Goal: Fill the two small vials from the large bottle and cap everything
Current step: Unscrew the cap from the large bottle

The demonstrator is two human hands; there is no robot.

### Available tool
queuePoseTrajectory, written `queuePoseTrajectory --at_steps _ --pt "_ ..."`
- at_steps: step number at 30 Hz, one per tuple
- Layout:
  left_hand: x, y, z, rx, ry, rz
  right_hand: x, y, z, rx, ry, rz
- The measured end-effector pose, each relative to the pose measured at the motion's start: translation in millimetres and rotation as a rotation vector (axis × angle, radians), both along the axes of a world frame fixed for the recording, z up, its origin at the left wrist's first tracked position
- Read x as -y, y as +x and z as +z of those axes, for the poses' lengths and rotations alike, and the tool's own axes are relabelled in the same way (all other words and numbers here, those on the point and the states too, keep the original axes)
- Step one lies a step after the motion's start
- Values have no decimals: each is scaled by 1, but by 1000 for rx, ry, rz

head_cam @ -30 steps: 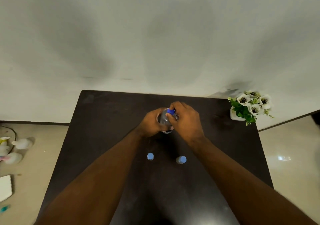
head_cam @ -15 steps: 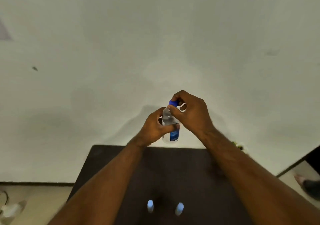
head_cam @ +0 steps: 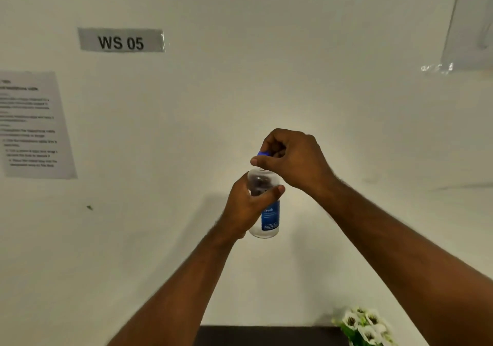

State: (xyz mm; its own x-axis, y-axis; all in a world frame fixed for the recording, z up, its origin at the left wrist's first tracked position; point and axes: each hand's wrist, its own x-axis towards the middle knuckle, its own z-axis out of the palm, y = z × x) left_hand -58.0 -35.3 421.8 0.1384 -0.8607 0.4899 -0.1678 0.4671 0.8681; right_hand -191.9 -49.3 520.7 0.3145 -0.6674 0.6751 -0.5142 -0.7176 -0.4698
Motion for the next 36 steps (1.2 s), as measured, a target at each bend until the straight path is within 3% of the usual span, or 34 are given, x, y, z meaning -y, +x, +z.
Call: queuePoseTrajectory --at_steps 10,18,27,31,36 --pt "-5 -6 33 17 -59 21 -12 -20 34 -39 33 188" --pt "-8 -9 35 14 -74 26 -20 -18 38 45 -36 65" --pt "-13 -9 34 -14 -62 49 -23 -16 42 -45 -36 5" --pt "-17 -12 35 -6 -73 50 -25 -11 41 4 -54 -33" --pt "-18 -12 33 2 -56 57 -28 -14 41 35 -22 35"
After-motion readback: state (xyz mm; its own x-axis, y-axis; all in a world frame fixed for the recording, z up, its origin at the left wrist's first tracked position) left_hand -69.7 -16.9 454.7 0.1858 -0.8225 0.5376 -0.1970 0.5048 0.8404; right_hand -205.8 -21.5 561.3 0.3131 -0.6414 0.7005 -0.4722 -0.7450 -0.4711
